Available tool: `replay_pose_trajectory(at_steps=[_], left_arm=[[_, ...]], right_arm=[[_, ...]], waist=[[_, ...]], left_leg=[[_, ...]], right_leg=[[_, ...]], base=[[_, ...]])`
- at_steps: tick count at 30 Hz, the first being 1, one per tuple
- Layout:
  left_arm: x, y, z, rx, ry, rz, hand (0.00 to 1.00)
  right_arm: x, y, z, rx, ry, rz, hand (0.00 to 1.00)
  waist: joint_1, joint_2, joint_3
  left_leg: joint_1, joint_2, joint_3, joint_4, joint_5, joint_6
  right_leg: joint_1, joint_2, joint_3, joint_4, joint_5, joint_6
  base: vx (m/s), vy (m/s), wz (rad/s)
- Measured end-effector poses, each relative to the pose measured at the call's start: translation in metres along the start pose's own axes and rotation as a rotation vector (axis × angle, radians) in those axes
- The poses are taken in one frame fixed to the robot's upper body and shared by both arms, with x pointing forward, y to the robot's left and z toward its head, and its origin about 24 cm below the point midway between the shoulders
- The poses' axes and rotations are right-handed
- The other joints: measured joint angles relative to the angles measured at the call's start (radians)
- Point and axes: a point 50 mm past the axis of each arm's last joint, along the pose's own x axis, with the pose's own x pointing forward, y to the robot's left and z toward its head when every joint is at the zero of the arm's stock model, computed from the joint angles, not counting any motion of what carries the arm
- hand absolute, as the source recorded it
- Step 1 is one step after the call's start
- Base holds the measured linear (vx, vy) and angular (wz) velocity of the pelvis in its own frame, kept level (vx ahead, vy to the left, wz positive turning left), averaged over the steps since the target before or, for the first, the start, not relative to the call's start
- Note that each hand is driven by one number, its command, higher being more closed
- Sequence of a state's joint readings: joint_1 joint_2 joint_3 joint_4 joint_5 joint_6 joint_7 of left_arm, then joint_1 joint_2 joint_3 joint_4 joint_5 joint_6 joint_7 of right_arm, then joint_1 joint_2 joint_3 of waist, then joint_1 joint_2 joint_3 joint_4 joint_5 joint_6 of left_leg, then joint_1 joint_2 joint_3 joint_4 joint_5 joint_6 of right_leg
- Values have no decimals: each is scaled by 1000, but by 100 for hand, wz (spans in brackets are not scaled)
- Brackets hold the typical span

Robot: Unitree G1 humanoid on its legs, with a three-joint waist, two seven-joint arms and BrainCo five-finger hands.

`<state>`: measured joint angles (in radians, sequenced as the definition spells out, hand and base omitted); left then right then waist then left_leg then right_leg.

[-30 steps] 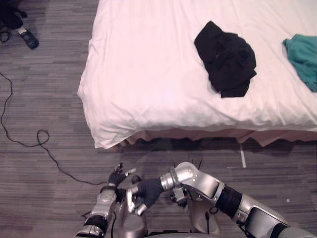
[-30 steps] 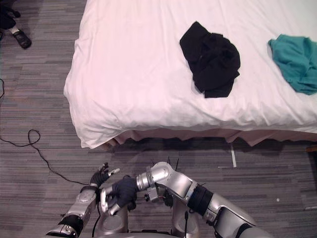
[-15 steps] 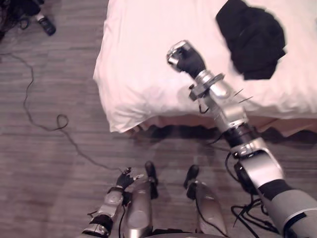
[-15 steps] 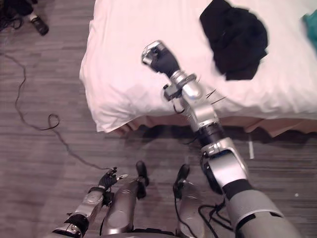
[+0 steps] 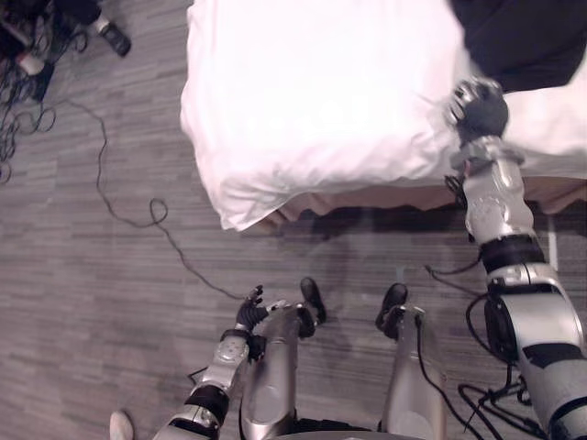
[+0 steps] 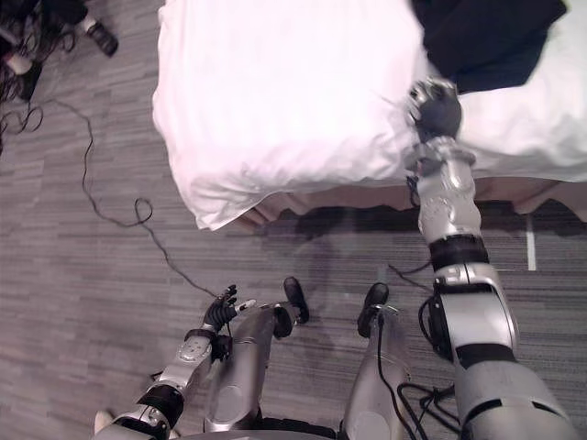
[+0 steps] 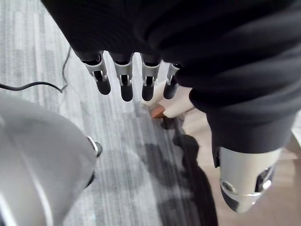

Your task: Tidy the bed and pick cloth on bed and put in laundry

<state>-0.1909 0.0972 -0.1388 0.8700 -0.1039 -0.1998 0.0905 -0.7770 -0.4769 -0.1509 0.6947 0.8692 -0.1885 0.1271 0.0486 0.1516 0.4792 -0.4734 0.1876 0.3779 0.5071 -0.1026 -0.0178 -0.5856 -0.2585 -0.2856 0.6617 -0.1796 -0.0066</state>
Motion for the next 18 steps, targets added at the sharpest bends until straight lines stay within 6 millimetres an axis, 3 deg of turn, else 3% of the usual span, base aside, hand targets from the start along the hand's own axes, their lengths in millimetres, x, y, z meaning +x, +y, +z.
replay_pose_trajectory(at_steps=[1,2,3,4,5,6,7,8,10,12,14,16,17,18], left_arm=[[0,3,0,-10,-5,12,0],[0,7,0,-23,-5,28,0],[-2,12,-1,-40,-8,48,0],[-3,13,-2,-44,-7,55,0],[-4,16,-5,-46,0,65,0],[-6,18,-7,-49,5,70,0],[-10,22,-13,-60,18,88,0],[-11,22,-14,-58,20,89,0],[-9,21,-10,-35,3,74,0],[-10,23,-11,5,8,59,0],[-11,28,-18,60,53,48,0],[-12,28,-26,83,100,37,0],[-19,29,-38,83,147,44,0],[-25,31,-49,88,188,48,0]], right_arm=[[-12,-18,-6,42,1,-63,100],[-39,-50,-20,82,26,-180,100],[-83,-87,-43,125,78,-336,100],[-103,-100,-51,140,94,-400,100],[-147,-122,-66,162,130,-526,100],[-161,-128,-70,169,146,-566,100],[-207,-141,-82,183,188,-679,0],[-236,-147,-82,177,193,-741,0],[-277,-156,-78,148,216,-813,0],[-304,-159,-80,133,261,-856,0],[-316,-156,-91,136,325,-854,0],[-317,-150,-104,153,392,-830,0],[-309,-139,-123,146,485,-774,0],[-302,-131,-134,149,532,-729,0]], waist=[[-9,-10,3],[-17,-31,7],[-34,-47,15],[-41,-53,18],[-52,-69,22],[-58,-76,21],[-76,-100,18],[-91,-114,13],[-115,-133,2],[-130,-157,-39],[-150,-189,-78],[-149,-193,-87],[-142,-202,-104],[-141,-202,-107]], left_leg=[[14,6,9,2,-8,-3],[40,10,25,-2,-17,-6],[71,29,41,-5,-31,-14],[84,36,46,-6,-35,-17],[115,53,68,-15,-42,-24],[127,59,77,-20,-46,-29],[181,78,114,-40,-58,-40],[220,91,136,-56,-65,-50],[273,101,148,-83,-68,-57],[307,110,156,-99,-64,-67],[356,112,197,-121,-59,-75],[419,142,261,-122,-76,-89],[484,158,369,-127,-91,-100],[525,184,428,-121,-101,-108]], right_leg=[[11,4,6,-1,-3,4],[27,11,12,-5,-5,7],[60,26,11,-24,-5,7],[74,34,11,-36,-5,7],[101,48,9,-62,-4,8],[112,50,7,-75,-4,9],[153,51,-20,-114,10,17],[189,68,-25,-149,26,9],[250,93,-26,-199,35,3],[280,119,-19,-241,52,0],[304,136,-1,-266,61,-2],[342,158,-12,-312,53,0],[377,97,-196,-298,11,-46],[401,73,-281,-293,9,-51]], base=[[46,5,-36],[74,-4,-39],[62,-4,-38],[113,-10,-48],[104,3,-43],[169,13,-84],[161,28,-88],[147,22,-86],[124,0,-35],[132,-8,-24],[146,10,-45],[107,45,-103],[118,113,-163],[143,108,-225]])
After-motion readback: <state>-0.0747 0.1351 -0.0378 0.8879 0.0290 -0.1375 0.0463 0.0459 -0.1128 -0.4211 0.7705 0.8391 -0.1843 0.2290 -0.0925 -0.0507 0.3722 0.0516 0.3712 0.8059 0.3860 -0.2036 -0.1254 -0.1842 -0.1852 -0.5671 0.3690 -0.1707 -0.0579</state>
